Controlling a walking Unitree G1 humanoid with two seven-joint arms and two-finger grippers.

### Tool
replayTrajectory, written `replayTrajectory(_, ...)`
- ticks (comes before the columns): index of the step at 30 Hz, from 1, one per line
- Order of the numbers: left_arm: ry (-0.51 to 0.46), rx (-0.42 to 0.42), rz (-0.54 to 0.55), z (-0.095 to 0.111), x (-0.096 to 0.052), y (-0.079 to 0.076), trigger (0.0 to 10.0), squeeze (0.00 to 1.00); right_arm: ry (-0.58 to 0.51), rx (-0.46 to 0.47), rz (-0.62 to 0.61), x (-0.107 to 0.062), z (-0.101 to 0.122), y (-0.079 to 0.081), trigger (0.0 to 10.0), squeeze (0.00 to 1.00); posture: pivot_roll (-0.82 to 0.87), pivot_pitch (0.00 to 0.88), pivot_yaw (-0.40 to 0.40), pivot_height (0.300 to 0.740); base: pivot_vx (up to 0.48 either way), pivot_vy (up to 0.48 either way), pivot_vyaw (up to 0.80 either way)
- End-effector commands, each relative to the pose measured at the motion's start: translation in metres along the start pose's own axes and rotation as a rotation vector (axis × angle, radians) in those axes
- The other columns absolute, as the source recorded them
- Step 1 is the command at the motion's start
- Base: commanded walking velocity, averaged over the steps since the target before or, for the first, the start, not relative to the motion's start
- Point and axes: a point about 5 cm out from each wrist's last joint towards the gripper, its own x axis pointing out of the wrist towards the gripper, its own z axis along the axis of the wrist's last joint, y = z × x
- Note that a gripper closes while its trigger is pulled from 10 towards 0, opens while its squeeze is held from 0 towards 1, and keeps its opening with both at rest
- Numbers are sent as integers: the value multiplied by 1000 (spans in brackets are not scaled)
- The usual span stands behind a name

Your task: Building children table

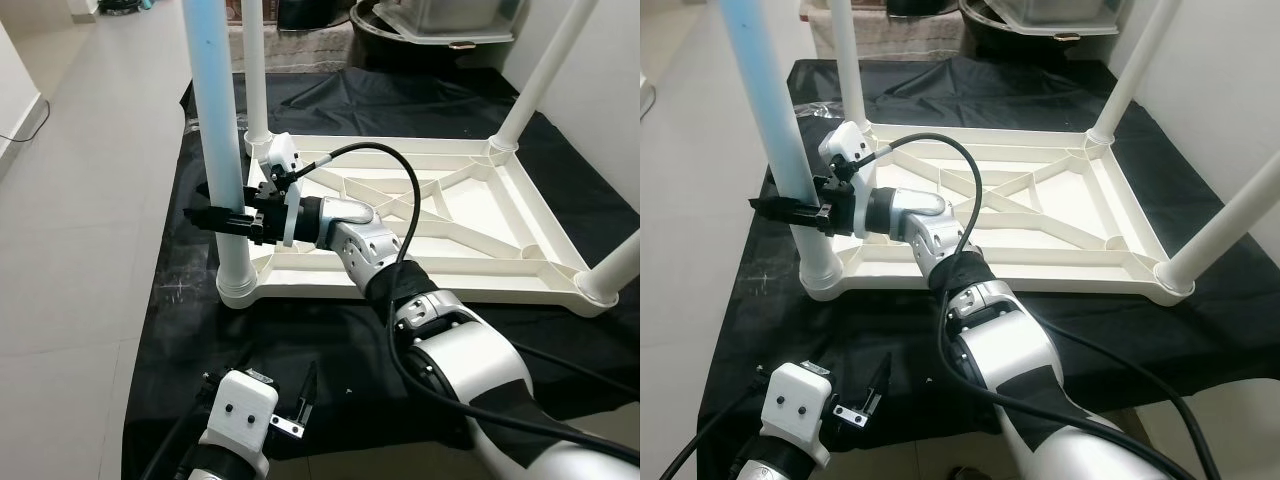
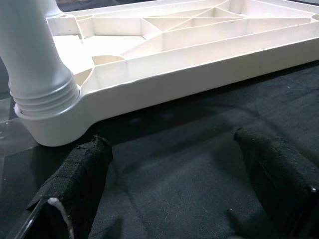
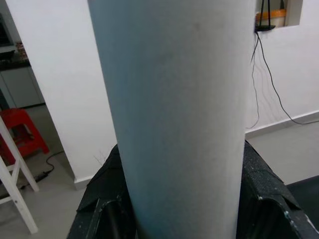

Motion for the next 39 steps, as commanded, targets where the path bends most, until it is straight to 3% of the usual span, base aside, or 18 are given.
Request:
replayTrajectory(1,-13,-48,-53,6,-1,-17,10000,0,-14,43,-17,-3,-6,-1,0,0,24,134,-76,740,0,0,0)
replayTrajectory(5,-14,-46,-56,4,0,-17,10000,0,-13,47,-77,-16,-12,-7,0,0,19,127,-71,740,0,0,0)
replayTrajectory(8,-13,-45,-58,2,2,-14,10000,0,-9,43,-287,-45,-16,-22,0,0,3,104,-53,740,0,0,0)
replayTrajectory(14,-12,-44,-61,0,4,-12,10000,0,11,34,-495,-71,-19,-35,0,0,-13,94,-39,740,0,0,0)
replayTrajectory(15,-11,-40,-67,-2,5,-10,10000,0,47,15,-704,-97,-24,-44,0,0,-33,88,-21,740,0,0,0)
replayTrajectory(16,-11,-40,-67,-2,5,-10,10000,0,47,15,-704,-97,-24,-44,0,0,-33,88,-21,740,0,0,0)
replayTrajectory(17,-10,-36,-74,-3,7,-7,10000,0,105,-15,-965,-129,-30,-49,0,0,-42,84,-10,740,0,0,0)
replayTrajectory(18,-10,-36,-74,-3,7,-7,10000,0,105,-15,-965,-129,-30,-49,0,0,-42,84,-10,740,0,0,0)
replayTrajectory(19,-9,-32,-78,-5,9,-5,10000,0,147,-44,-1147,-152,-34,-49,0,0,-45,82,-8,740,0,0,0)
replayTrajectory(20,-9,-32,-78,-5,9,-5,10000,0,147,-44,-1147,-152,-34,-49,0,0,-45,82,-8,740,0,0,0)
replayTrajectory(22,-7,-27,-86,-6,11,-3,10000,0,226,-95,-1498,-187,-40,-35,0,0,-45,76,-1,740,0,0,0)
replayTrajectory(23,-7,-27,-86,-6,11,-3,10000,0,226,-95,-1498,-187,-40,-35,0,0,-45,76,-1,740,0,0,0)
replayTrajectory(26,-6,-22,-89,-8,13,-1,10000,0,253,-68,-1824,-201,-47,-1,0,0,-41,73,2,740,0,0,0)
replayTrajectory(33,-5,-19,-86,-9,14,1,10000,0,293,-4,-1872,-188,-60,14,0,0,-37,70,-1,740,0,0,0)
replayTrajectory(34,-4,-18,-85,-9,15,1,10000,0,272,20,-1831,-179,-63,15,1490,0,-37,70,-1,740,0,0,0)
replayTrajectory(37,-4,-19,-85,-9,15,1,10000,0,256,37,-1808,-173,-64,15,1490,0,-37,70,-1,740,0,0,0)
replayTrajectory(38,-4,-18,-85,-9,15,1,10000,0,249,5,-1746,-168,-63,14,10000,0,-37,70,-1,740,0,0,0)
replayTrajectory(39,-4,-18,-85,-9,15,1,10000,0,249,5,-1746,-168,-63,14,10000,0,-37,70,-1,740,0,0,0)
